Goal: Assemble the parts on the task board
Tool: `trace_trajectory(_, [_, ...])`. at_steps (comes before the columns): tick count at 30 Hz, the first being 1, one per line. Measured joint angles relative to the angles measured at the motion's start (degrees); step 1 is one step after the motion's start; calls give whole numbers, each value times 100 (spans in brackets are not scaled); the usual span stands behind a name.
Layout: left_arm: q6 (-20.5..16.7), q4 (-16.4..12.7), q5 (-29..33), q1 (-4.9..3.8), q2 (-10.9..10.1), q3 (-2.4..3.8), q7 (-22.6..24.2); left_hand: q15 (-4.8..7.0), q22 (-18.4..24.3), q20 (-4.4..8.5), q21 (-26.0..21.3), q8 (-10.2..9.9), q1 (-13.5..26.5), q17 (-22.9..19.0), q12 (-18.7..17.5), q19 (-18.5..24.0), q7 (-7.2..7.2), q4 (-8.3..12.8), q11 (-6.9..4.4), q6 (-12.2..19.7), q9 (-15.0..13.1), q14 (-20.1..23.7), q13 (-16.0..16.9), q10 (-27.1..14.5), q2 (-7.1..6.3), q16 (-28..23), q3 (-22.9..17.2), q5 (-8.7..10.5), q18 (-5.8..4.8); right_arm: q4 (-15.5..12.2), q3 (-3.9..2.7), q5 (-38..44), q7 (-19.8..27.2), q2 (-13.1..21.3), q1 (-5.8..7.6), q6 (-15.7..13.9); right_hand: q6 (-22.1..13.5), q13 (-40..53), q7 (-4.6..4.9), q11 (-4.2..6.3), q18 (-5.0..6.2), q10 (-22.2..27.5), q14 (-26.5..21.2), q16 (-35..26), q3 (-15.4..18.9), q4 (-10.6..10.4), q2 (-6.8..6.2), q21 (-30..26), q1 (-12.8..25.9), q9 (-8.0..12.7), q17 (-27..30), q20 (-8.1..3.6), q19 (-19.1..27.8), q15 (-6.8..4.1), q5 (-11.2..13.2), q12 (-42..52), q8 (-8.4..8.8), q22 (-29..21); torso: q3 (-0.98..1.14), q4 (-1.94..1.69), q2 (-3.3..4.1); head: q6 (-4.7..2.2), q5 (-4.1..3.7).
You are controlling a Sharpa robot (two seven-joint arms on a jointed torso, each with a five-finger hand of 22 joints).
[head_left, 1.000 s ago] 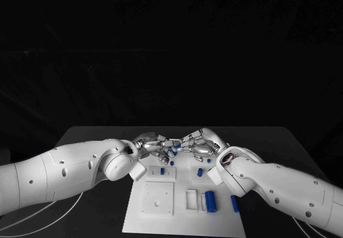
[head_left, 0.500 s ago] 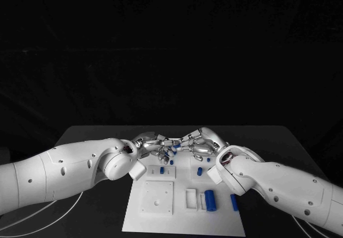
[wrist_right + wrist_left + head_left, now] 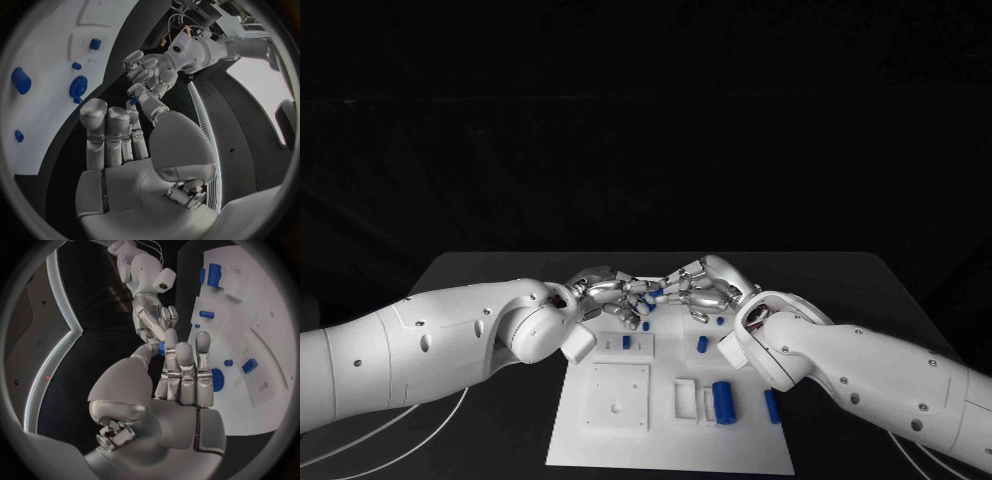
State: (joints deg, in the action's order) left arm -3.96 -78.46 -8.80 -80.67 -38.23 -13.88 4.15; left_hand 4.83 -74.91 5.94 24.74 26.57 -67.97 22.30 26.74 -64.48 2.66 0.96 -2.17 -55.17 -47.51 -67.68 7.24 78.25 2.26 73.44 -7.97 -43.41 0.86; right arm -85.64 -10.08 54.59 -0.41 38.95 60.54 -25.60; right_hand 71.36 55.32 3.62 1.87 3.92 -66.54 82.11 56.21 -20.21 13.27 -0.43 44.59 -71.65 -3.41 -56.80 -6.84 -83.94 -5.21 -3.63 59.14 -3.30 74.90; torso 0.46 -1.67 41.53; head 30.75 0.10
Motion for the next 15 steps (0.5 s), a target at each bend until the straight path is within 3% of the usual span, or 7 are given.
trace_trajectory(2, [-19,-5,7,0,0,4,-15,28,0,0,42,0,-5,8,0,0,0,1,-18,-1,-1,-28,8,18,-5,0,-1,-30,-1,4,4,9,0,3,-2,1,-1,-110,-1,-14,0,94,-12,-14,191,-72,-2,-60,2,0,26,12,-12,12,-164,-106,0,0,0,1,1,3,3])
trace_trajectory(4, [-40,-8,10,-3,1,8,-32,29,0,21,79,2,7,12,0,21,3,1,-18,-8,-6,-29,8,19,-43,0,-1,-112,0,10,9,14,0,6,-6,1,-253,-246,21,-73,0,214,-57,-79,507,-174,-77,-174,79,-62,63,49,4,56,-378,-230,-90,0,0,3,1,6,5])
trace_trajectory(6, [-56,-7,10,-8,0,13,-43,29,0,21,112,1,5,14,0,21,9,-11,-37,-32,-2,-29,15,38,-57,0,-13,-134,0,27,14,16,0,14,-10,1,-494,-384,91,-138,23,281,-83,-108,817,-261,-105,-290,132,-81,103,72,-10,82,-436,-350,-87,0,0,3,0,7,7])
trace_trajectory(7, [-63,-6,10,-10,0,15,-49,31,0,21,130,1,5,16,0,21,8,-11,-38,-33,-1,-31,15,39,-57,2,-14,-159,0,36,15,16,-2,21,-12,0,-630,-423,124,-168,89,312,-103,-133,950,-295,-127,-353,151,-60,127,90,0,101,-442,-381,-63,0,0,3,0,7,8])
trace_trajectory(10, [-87,3,8,-10,-3,14,-76,49,0,21,174,2,35,21,0,21,9,-1,-19,-54,-1,-50,15,59,-87,22,-31,-245,0,52,15,16,-9,37,-12,-14,-978,-561,227,-225,92,413,-176,-193,1505,-421,-165,-598,2,-25,238,164,-20,162,-504,-415,-55,0,1,3,0,7,9])
trace_trajectory(15, [-137,32,-19,-7,-16,11,-127,49,1,21,220,0,37,29,0,21,6,-1,-29,-78,5,-50,21,69,-88,22,-31,-267,0,59,14,13,-10,68,-9,-48,-1224,-742,279,-279,183,483,-257,-264,1948,-483,-176,-925,-129,-25,384,206,-19,189,-656,-415,-48,0,2,3,1,9,10])
